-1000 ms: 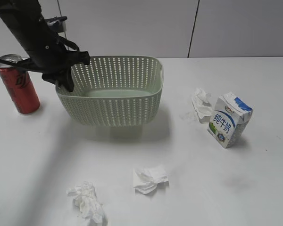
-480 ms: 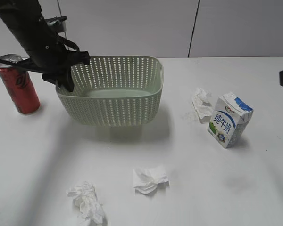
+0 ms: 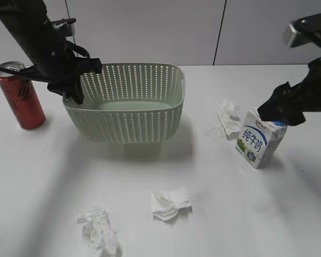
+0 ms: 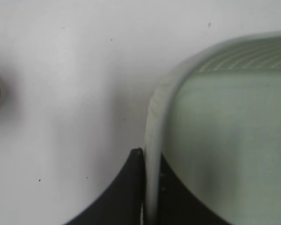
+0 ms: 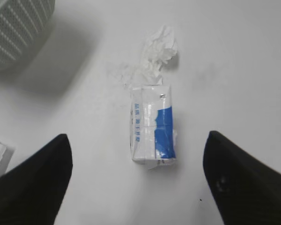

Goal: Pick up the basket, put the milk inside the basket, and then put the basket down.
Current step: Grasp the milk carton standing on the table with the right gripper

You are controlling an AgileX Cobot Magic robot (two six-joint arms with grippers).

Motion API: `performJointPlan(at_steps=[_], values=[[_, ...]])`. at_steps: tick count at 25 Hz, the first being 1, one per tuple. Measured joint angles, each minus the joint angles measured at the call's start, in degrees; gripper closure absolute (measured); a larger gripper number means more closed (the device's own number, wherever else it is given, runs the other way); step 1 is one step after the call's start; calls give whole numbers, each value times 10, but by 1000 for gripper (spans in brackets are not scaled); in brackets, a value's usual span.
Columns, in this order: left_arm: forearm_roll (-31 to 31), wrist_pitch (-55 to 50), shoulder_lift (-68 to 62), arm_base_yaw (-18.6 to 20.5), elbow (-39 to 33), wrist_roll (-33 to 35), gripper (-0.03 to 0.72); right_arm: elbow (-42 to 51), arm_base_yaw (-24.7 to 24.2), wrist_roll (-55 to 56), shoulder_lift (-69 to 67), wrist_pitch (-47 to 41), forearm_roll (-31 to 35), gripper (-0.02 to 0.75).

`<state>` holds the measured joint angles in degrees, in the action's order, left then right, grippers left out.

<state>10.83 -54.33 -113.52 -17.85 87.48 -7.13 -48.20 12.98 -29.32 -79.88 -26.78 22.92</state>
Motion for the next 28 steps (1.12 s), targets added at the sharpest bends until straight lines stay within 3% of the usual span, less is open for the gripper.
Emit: performJointPlan(at_steps=[16, 18, 24, 28], values=[[-4, 1, 0, 0, 0, 0, 688, -2, 4, -2, -192, 102, -19, 97], [-4, 1, 0, 0, 0, 0, 688, -2, 4, -2, -209, 103, -19, 138], [-6, 1, 0, 0, 0, 0, 688, -3, 4, -2, -223, 107, -20, 361], [-9, 1, 0, 0, 0, 0, 688, -10, 4, -2, -223, 98, -20, 408]])
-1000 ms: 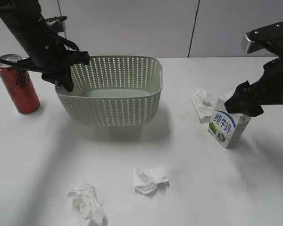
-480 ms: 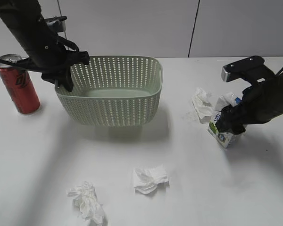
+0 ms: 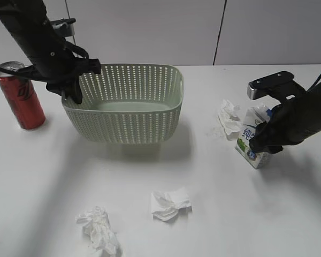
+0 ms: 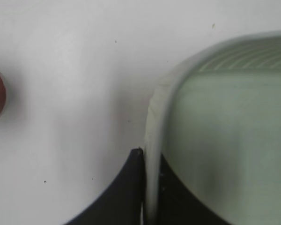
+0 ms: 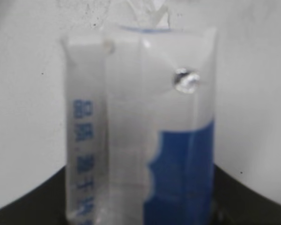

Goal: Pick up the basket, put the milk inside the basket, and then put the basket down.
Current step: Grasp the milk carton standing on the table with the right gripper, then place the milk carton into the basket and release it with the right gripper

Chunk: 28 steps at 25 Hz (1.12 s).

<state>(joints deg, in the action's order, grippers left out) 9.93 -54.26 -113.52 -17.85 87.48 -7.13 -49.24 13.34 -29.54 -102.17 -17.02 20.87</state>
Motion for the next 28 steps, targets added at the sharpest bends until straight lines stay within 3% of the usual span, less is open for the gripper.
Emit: performJointPlan(at_steps=[14, 21, 28], values=[[-2, 0, 0, 0, 0, 0, 688, -127, 13, -1, 86, -197, -12, 413], [-2, 1, 0, 0, 0, 0, 688, -283, 98, 0, 82, -240, -12, 413], [-2, 13, 0, 0, 0, 0, 688, -427, 177, 0, -9, -251, -8, 413]])
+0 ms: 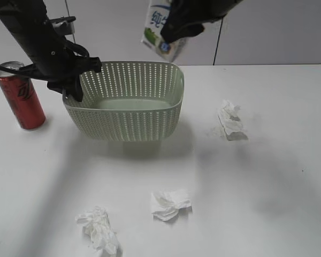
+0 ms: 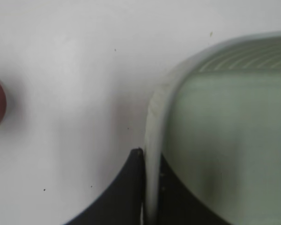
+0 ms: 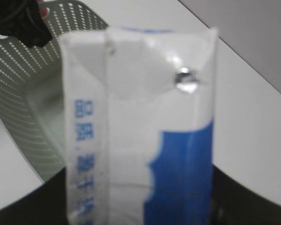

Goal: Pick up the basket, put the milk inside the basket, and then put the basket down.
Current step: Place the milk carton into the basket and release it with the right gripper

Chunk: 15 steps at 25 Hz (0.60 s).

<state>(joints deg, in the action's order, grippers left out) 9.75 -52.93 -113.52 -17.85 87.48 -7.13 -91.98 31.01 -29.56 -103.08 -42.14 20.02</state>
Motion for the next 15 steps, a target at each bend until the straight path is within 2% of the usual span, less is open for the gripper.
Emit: performJointPlan(at_steps=[7, 15], values=[[-1, 10, 0, 0, 0, 0, 688, -63, 32, 0, -136, -1, -9, 414], [-2, 25, 0, 0, 0, 0, 688, -109, 32, -1, -223, -4, -32, 406]])
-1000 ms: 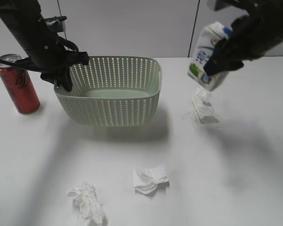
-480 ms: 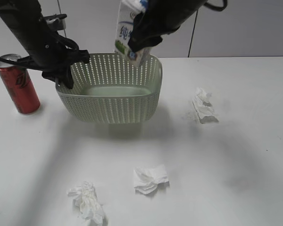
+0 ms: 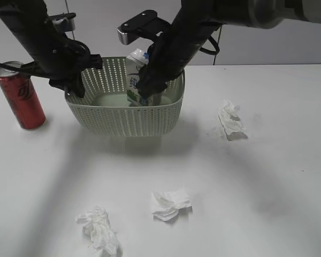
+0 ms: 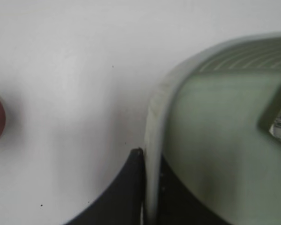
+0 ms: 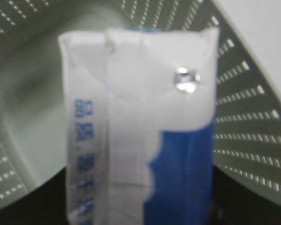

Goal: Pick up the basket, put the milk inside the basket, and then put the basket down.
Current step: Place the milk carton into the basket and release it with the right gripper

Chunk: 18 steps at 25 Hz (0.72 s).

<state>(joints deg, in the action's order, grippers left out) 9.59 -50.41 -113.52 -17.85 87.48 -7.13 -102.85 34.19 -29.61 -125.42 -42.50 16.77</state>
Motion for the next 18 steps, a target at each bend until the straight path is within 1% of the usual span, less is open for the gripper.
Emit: performJointPlan(at_steps=[2, 6, 10, 13, 15, 18], values=[[-1, 3, 0, 0, 0, 0, 688, -3, 0, 0, 0, 1, -1, 381], [-17, -2, -2, 0, -1, 2, 688, -8, 0, 0, 0, 5, 0, 296], [-17, -2, -2, 0, -1, 1, 688, -19, 0, -1, 0, -3, -1, 259], [-17, -2, -2, 0, -1, 1, 688, -52, 0, 0, 3, -34, -1, 225], [-17, -2, -2, 0, -1, 1, 688, -75, 0, 0, 16, -52, -1, 197], [-17, -1, -2, 0, -1, 1, 688, -91, -1, 1, 61, -71, -13, 178]])
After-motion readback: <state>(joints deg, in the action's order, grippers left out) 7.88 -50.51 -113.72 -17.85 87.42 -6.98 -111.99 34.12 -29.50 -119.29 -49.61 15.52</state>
